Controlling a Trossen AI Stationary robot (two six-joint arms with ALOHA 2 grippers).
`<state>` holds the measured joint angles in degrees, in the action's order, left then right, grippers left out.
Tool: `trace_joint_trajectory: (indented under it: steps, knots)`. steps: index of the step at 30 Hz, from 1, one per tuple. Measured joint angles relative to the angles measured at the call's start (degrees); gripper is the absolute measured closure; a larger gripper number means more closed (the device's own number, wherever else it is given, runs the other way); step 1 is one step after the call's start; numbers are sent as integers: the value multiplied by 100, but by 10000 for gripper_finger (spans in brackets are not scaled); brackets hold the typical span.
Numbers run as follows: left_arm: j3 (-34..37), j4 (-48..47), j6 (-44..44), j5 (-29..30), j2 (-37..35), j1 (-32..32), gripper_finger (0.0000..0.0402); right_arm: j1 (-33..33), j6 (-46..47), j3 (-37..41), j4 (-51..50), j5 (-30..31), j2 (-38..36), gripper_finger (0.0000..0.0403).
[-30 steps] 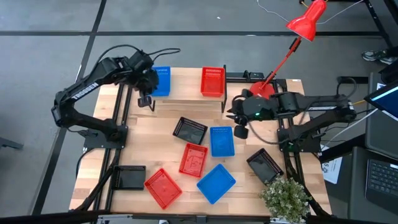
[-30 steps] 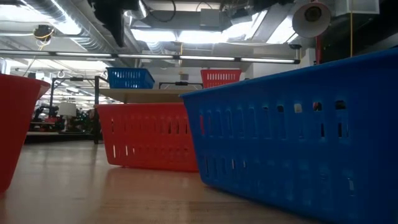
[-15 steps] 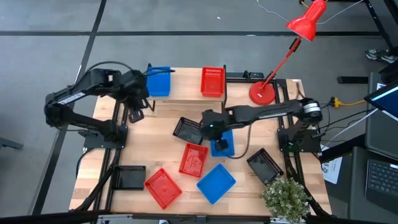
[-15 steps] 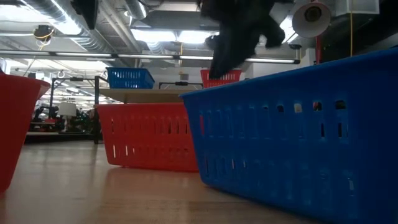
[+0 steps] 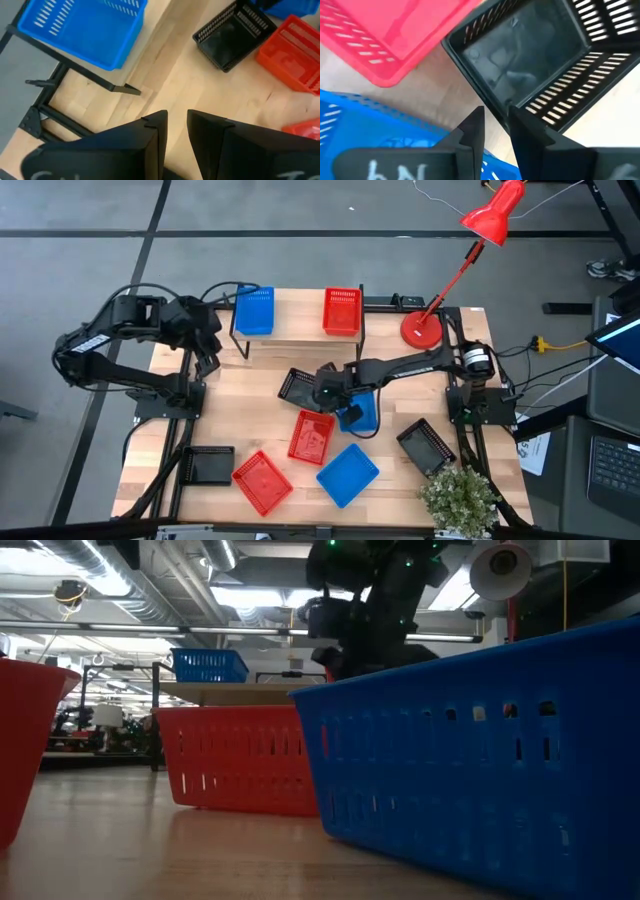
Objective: Stack baskets on shelf by color
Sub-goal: Put the top black bin on the shelf
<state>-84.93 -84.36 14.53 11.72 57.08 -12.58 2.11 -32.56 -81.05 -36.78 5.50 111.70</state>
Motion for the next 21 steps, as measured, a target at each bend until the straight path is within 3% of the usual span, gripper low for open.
trace_joint_trajectory:
  steps: [18,21]
  knots:
    - [0,0,10,25,2,-2,335,-50,-258,-1,467,-9,304,316]
    - [0,4,10,25,2,-2,335,-43,-183,-2,499,-11,304,336]
